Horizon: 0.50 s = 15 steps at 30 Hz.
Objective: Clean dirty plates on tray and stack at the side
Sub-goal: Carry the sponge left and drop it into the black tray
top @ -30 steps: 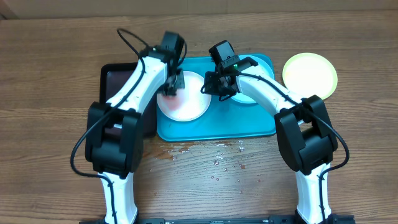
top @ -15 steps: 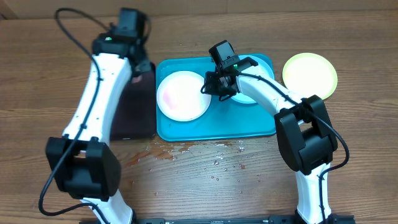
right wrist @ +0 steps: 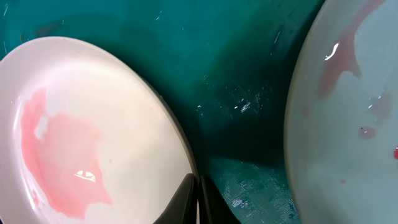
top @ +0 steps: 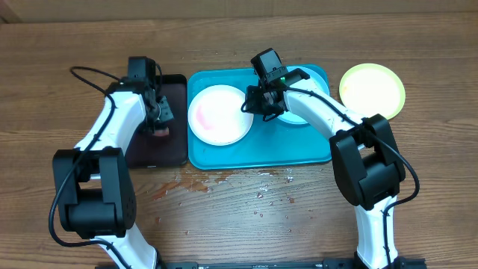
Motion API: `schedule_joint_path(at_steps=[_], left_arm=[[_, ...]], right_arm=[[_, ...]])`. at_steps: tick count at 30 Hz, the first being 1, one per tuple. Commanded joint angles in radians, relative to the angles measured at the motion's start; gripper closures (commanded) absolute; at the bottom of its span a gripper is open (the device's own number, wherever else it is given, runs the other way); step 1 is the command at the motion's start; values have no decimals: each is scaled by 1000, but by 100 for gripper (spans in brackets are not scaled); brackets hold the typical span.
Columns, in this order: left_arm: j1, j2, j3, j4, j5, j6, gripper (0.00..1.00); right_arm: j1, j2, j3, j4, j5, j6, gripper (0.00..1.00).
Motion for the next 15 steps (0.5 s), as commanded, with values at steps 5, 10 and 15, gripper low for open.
schedule_joint_path(at_steps=[5, 10, 15], left_arm=[[-5, -2, 14, -7, 30, 11, 34], [-5, -31, 85, -70, 48, -3, 28], [-13, -121, 145, -84, 48, -3, 25]], right_arm=[[7, -3, 9, 3, -11, -3, 96], [7, -3, 9, -1, -11, -4, 96], [7, -3, 9, -4, -11, -29, 96]])
